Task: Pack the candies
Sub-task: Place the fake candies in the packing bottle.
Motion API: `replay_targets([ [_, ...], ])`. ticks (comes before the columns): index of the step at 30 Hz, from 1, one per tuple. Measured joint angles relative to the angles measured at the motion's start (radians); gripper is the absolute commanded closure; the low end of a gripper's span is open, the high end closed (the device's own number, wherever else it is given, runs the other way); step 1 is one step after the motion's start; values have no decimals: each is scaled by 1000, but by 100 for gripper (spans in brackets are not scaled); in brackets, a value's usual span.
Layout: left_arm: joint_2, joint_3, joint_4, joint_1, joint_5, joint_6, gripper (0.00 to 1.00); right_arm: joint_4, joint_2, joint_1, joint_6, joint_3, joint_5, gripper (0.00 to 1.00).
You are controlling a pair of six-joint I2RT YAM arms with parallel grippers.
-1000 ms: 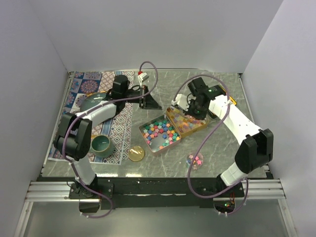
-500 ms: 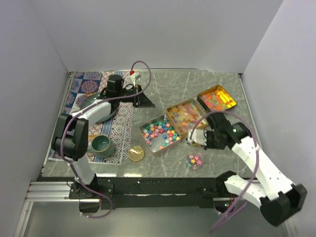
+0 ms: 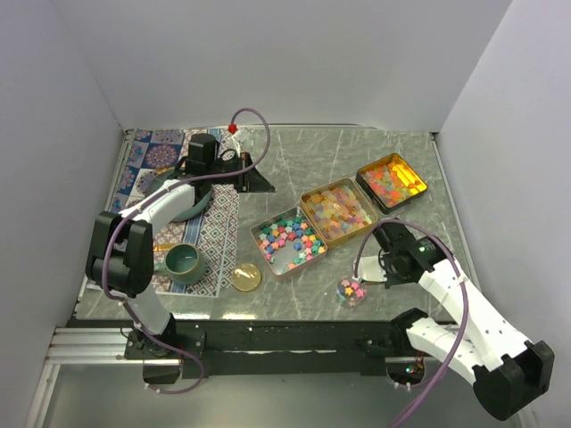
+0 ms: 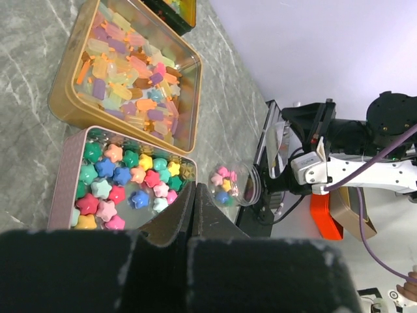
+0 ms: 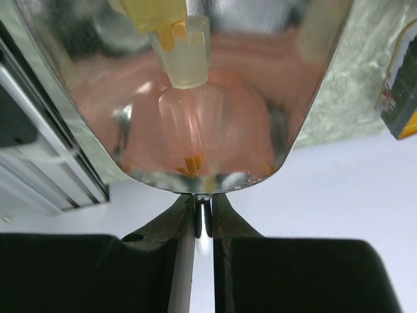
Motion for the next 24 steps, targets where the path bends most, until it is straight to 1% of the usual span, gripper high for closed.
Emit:
replay_targets([
  [5,0,0,-13,0,-14,10,99,-2,53,39,-13,1,70,100],
  [13,0,0,-37,0,-44,29,99,-11,176,146,1,18,187,100],
  [24,-6,0,-39,0,-66,24,99,-47,300,270,59,118,312,100],
])
